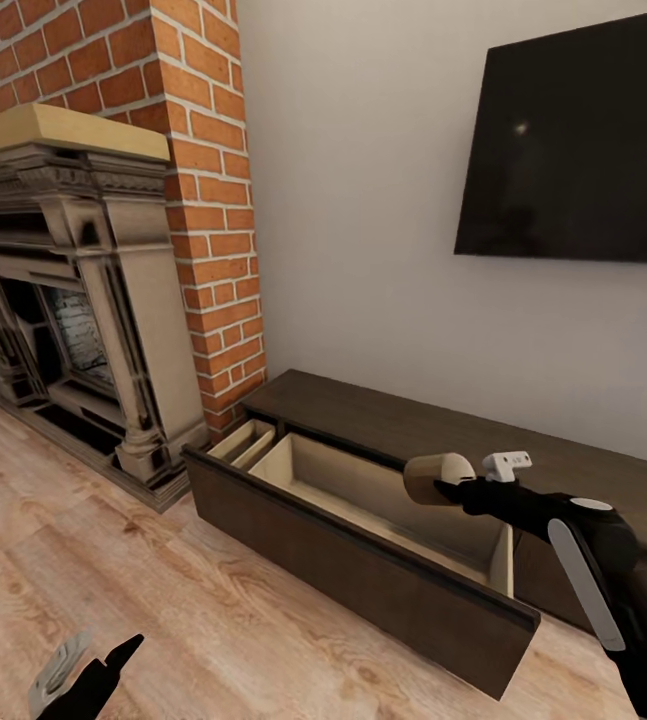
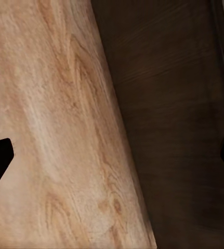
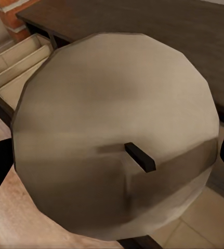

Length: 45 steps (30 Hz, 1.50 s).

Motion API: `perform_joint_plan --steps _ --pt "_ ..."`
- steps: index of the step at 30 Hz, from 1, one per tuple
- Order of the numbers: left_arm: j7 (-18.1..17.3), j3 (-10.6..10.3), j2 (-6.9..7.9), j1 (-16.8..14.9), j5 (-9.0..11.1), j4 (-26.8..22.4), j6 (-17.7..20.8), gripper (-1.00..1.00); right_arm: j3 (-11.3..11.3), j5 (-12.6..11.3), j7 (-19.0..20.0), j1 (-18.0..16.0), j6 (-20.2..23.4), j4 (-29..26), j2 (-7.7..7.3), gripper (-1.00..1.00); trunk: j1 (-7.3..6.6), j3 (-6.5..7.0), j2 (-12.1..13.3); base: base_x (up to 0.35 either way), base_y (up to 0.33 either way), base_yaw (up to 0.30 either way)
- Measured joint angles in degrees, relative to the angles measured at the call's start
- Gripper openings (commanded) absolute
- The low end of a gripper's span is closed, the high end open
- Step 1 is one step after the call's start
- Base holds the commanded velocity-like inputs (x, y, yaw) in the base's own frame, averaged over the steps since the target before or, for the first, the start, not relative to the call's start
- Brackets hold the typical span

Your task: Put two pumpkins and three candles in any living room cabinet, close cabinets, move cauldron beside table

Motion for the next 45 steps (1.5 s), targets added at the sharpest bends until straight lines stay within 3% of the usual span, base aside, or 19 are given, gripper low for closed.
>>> perform_joint_plan --steps 16,24,45 --pt "-0.01 0.08 0.07 0.0 0.05 1.78 -0.01 1.0 0.15 0.05 0.0 -0.1 0.02 0.02 0.01 -1.0 0.0 -0.31 0.0 0.0 0.0 0.234" --pt "0.23 0.03 0.02 0.0 -0.03 1.8 -1.1 1.0 0.25 0.02 -0.01 -0.02 0.04 0.02 0.09 -1.0 -1.75 0.88 3.19 0.0 0.0 0.294" --pt "-0.01 0.07 -0.01 0.0 0.0 1.79 -2.54 1.0 3.95 0.15 -0.14 -0.01 0.09 0.04 0.55 -1.0 -1.76 -0.26 3.21 0.0 0.0 0.257"
